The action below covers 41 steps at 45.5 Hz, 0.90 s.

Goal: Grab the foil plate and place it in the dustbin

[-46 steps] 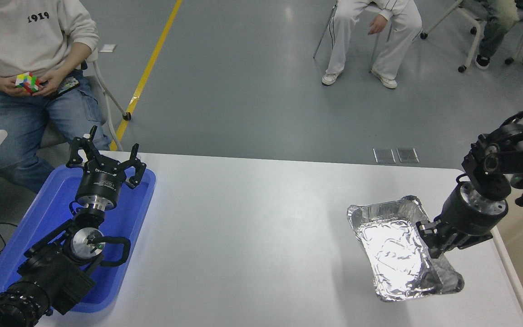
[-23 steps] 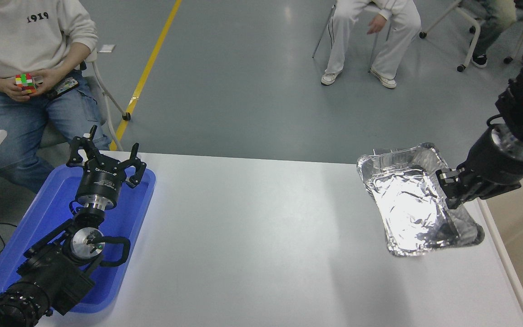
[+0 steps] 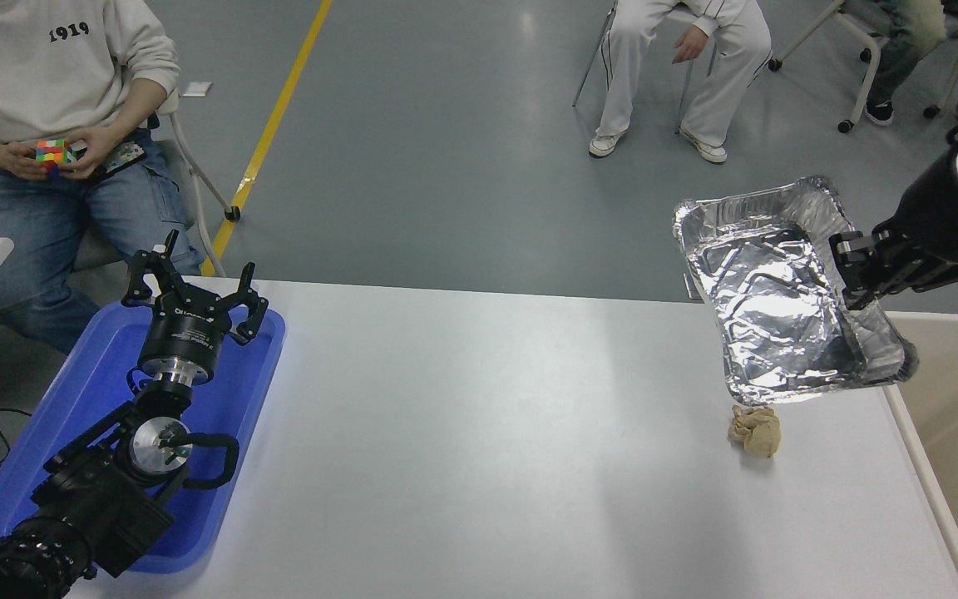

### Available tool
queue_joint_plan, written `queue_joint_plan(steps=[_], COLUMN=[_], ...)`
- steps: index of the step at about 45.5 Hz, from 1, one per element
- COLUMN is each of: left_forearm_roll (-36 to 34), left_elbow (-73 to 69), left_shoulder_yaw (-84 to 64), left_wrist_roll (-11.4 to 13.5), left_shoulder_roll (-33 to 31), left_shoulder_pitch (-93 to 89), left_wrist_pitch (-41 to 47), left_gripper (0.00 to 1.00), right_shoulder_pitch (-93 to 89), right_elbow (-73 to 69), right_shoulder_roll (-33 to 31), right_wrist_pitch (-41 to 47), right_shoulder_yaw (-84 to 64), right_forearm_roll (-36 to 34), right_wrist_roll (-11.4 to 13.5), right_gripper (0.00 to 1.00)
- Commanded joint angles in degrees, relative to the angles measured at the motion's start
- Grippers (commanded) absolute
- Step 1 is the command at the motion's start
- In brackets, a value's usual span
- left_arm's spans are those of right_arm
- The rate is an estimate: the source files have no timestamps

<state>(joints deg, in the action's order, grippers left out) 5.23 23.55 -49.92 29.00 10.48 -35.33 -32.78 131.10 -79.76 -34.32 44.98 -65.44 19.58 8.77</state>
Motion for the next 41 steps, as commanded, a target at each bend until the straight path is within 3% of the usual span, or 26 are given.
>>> queue_joint_plan(steps=[1,27,41], left_forearm_roll=[0.04,0.04,0.04], left_elbow=[0.0,0.0,0.0], left_shoulder_yaw=[0.0,0.0,0.0], left_wrist_roll=[0.0,0.0,0.09], left_shoulder_roll=[-0.02,-0.02,0.07], left_shoulder_pitch=[0.0,0.0,0.09], left_wrist_pitch=[0.0,0.0,0.0], left_gripper=[1.0,1.0,1.0], right_shoulder_pitch=[1.0,5.13,6.1], right_elbow=[0.31,1.45,6.37], right_shoulder_roll=[-0.58,-14.28,-25.8], right_wrist_pitch=[0.02,0.02,0.02], right_shoulder_yaw=[-3.02,-22.01,-24.39], right_forearm_roll=[-0.07,3.44,12.4], right_wrist_roll=[0.02,0.46,0.55], right_gripper=[0.0,0.0,0.0])
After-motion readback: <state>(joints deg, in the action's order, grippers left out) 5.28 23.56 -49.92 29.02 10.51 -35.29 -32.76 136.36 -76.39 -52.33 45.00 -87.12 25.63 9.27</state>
